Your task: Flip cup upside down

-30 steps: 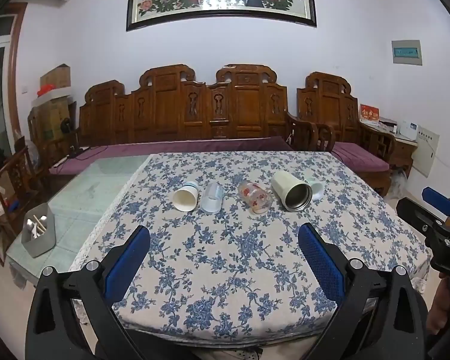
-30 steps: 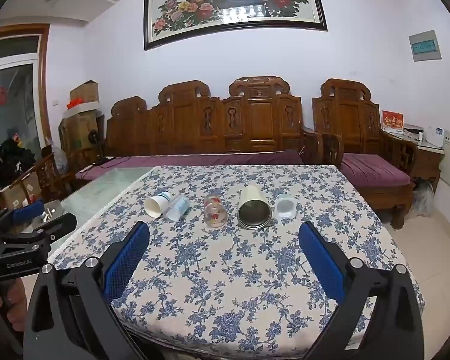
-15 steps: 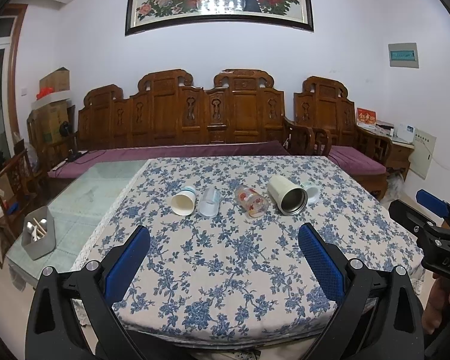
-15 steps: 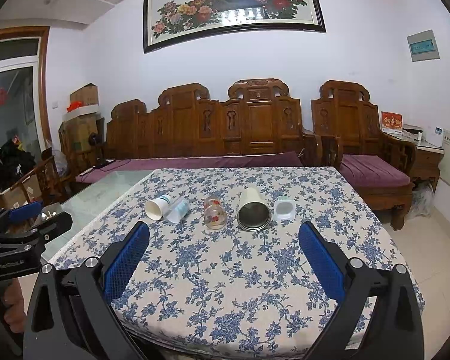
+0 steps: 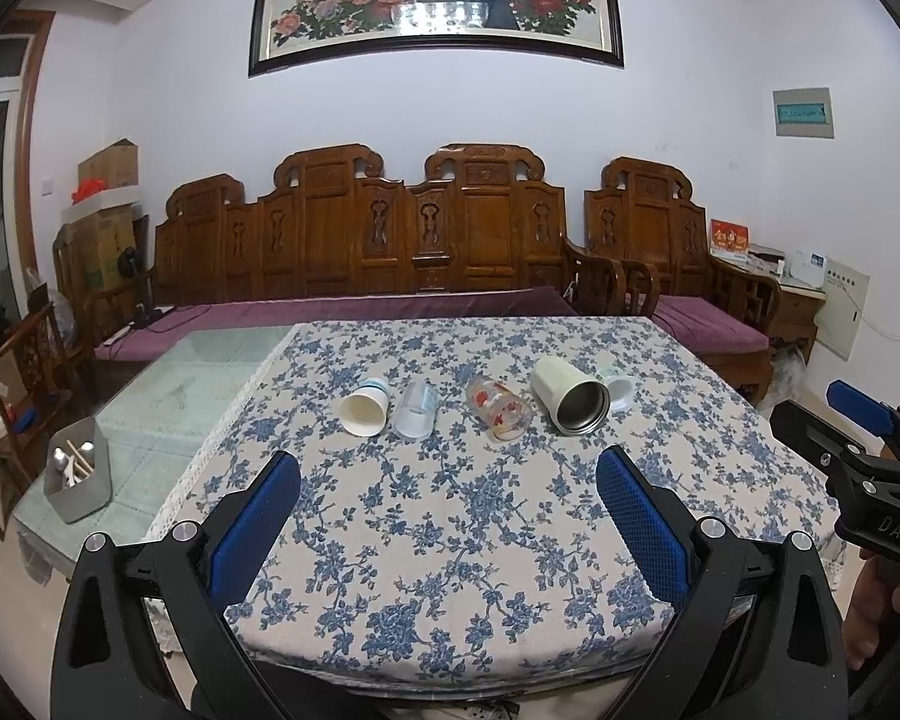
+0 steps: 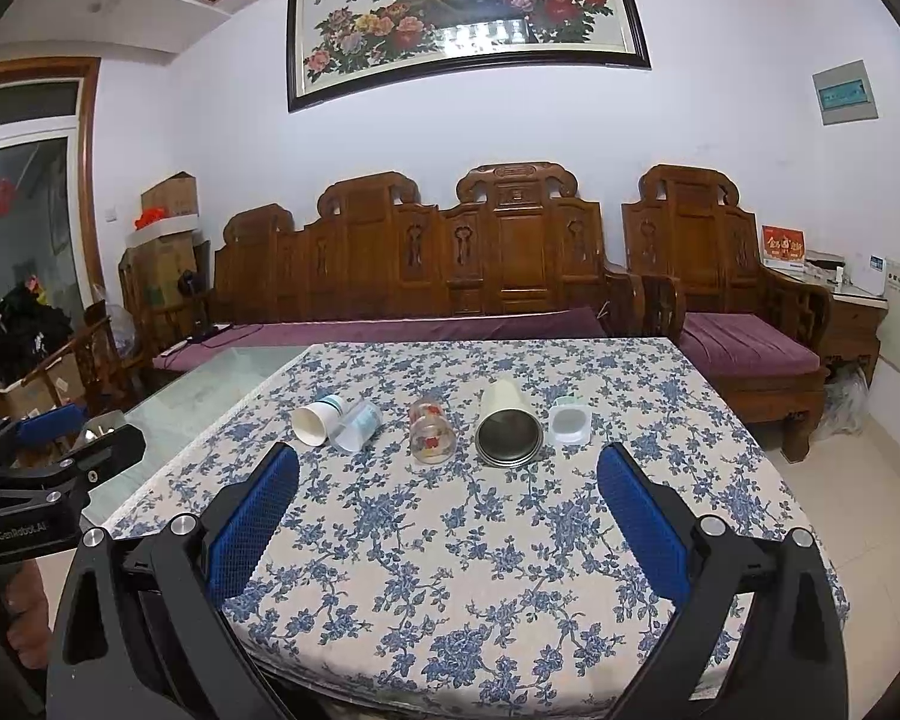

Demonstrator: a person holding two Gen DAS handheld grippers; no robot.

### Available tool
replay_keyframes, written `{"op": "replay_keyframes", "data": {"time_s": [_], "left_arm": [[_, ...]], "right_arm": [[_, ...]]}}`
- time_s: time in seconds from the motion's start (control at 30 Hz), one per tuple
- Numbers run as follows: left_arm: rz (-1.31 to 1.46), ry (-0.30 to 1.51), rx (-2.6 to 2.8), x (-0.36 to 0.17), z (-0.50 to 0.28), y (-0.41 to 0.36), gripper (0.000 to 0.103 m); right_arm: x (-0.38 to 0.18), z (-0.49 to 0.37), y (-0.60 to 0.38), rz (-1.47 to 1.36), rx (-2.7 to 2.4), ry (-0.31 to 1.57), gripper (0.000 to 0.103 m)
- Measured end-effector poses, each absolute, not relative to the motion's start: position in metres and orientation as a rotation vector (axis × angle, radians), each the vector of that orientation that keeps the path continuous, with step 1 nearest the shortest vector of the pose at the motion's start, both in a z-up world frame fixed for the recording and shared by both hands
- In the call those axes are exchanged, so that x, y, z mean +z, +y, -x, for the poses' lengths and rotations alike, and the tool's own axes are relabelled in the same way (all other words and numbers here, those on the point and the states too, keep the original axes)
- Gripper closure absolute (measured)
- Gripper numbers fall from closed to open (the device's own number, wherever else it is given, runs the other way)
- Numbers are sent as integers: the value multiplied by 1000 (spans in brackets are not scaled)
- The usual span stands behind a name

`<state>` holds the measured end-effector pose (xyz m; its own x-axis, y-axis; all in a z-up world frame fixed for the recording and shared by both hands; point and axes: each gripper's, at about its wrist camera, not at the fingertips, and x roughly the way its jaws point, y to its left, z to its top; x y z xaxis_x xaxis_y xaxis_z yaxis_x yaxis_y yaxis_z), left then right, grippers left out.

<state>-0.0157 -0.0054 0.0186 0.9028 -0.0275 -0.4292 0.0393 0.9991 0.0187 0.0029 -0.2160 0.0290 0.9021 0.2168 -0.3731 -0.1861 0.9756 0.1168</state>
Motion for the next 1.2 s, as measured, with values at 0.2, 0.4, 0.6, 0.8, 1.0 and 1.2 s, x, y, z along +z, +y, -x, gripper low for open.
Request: {"op": "replay_keyframes", "data": {"time_s": [0.2, 0.4, 0.6, 0.8, 1.0, 1.2], "left_arm": [[-28, 440, -33, 20, 16, -6, 8], [-29, 440, -34, 21, 16, -5, 8], [-29, 439, -33, 19, 17, -5, 8], [-31, 441, -32, 20, 17, -6, 8], [-30, 440, -32, 21, 18, -5, 8], [-30, 442, -33, 21, 18, -6, 8]], "right_arm": [[28, -2, -216, -79, 209, 394, 3], [31, -2, -216, -78, 209, 393, 3], [29, -2, -216, -79, 209, 392, 3], [29, -2, -216, -80, 209, 392, 3], [32, -1, -216, -78, 211, 392, 3], [31, -1, -216, -81, 210, 392, 3]]}}
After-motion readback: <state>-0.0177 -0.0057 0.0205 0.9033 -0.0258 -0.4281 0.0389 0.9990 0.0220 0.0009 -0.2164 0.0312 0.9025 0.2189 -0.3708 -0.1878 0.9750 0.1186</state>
